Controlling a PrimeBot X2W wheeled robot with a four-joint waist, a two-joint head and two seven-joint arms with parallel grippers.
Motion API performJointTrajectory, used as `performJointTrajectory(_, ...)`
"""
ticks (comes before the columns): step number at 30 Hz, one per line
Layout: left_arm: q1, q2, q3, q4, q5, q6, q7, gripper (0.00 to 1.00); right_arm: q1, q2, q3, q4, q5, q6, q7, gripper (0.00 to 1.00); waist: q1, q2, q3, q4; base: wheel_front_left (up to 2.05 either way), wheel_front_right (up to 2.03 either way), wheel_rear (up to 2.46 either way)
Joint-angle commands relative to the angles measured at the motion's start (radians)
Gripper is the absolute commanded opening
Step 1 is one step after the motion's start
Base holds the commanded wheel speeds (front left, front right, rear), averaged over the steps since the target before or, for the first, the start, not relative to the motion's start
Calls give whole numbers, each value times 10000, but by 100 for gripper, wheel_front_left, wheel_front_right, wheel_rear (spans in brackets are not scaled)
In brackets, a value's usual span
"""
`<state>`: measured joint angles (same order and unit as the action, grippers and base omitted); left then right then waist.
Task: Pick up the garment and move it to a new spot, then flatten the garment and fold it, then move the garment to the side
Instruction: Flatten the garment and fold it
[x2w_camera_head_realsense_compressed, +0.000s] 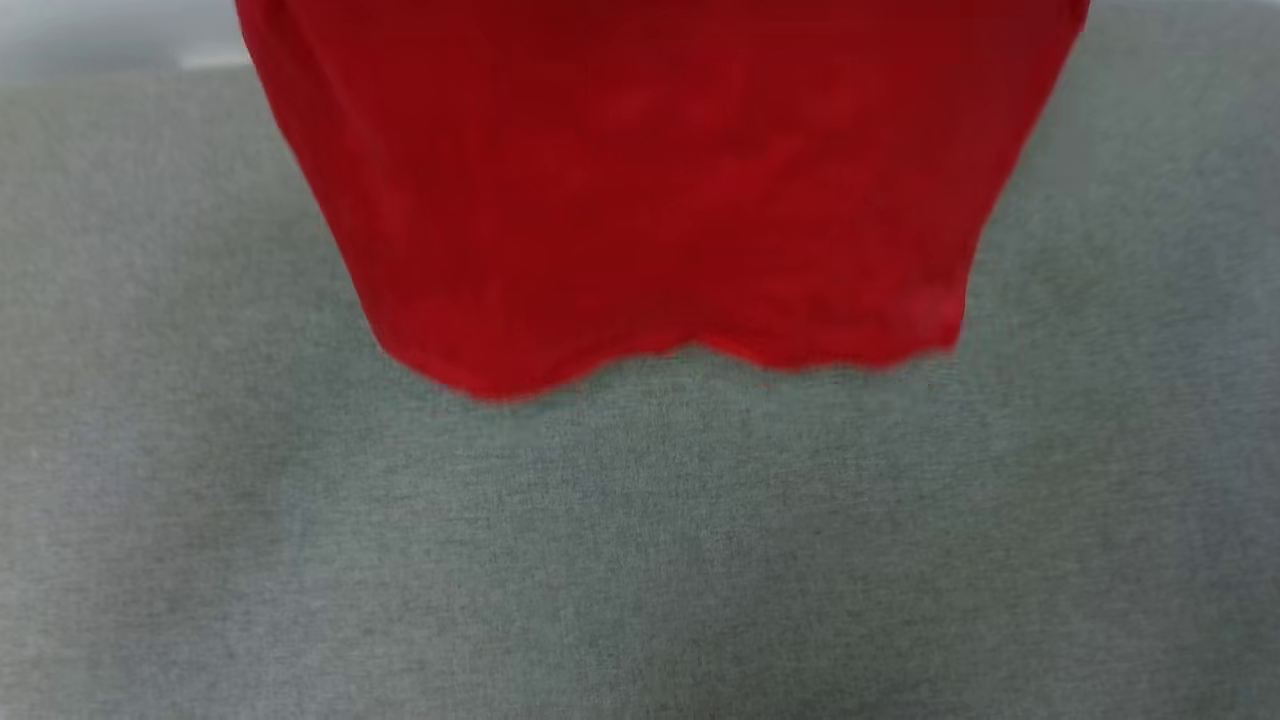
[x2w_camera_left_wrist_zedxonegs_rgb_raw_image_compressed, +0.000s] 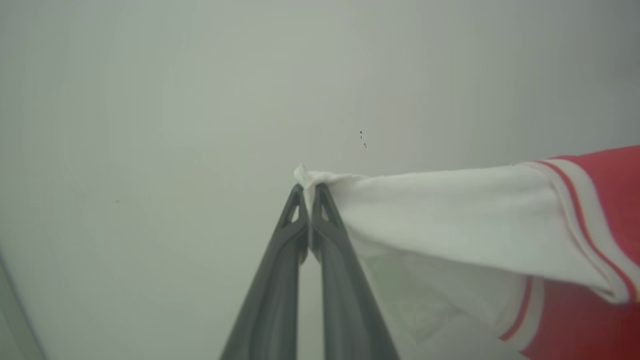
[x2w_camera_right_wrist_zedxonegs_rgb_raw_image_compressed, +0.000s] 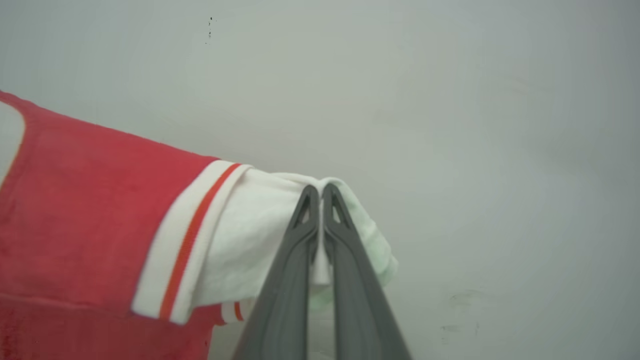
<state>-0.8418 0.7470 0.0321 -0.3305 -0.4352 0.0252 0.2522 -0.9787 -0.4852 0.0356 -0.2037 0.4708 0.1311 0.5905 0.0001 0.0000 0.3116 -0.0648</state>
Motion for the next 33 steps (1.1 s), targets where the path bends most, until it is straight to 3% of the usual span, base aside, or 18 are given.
performJointTrajectory(1, -971, -59, -189, 506, 63, -128, -240, 0, -775, 74, 83, 410, -194, -7, -301, 0, -1, 0, 971, 120, 0, 0, 0)
performJointTrajectory(11, -5930, -833, -1399, 4234, 767, -659, -1815, 0, -4548, 170, 592, 3221, -1215, -8, -1931, 0, -1, 0, 2868, 494, 0, 0, 0)
performJointTrajectory(18, -7745, -1569, -2051, 6316, 1166, -839, -2997, 0, -6023, 296, 889, 5131, -1923, -8, -3191, 0, -1, 0, 3536, 687, 0, 0, 0)
performJointTrajectory(22, -7787, -1874, -2342, 7019, 1170, -949, -3365, 0, -5969, 432, 960, 5835, -2037, -7, -3614, 0, -1, 0, 3628, 768, 0, 0, 0)
performJointTrajectory(27, -6462, -2494, -2778, 7994, 1024, -998, -4072, 0, -4785, 388, 1433, 6812, -1857, -7, -4053, 0, -1, 0, 3455, 916, 0, 0, 0)
performJointTrajectory(33, -4614, -2722, -2991, 8389, 852, -892, -4455, 0, -3266, 240, 1958, 7281, -1595, -7, -3931, 0, -1, 0, 2978, 948, 0, 0, 0)
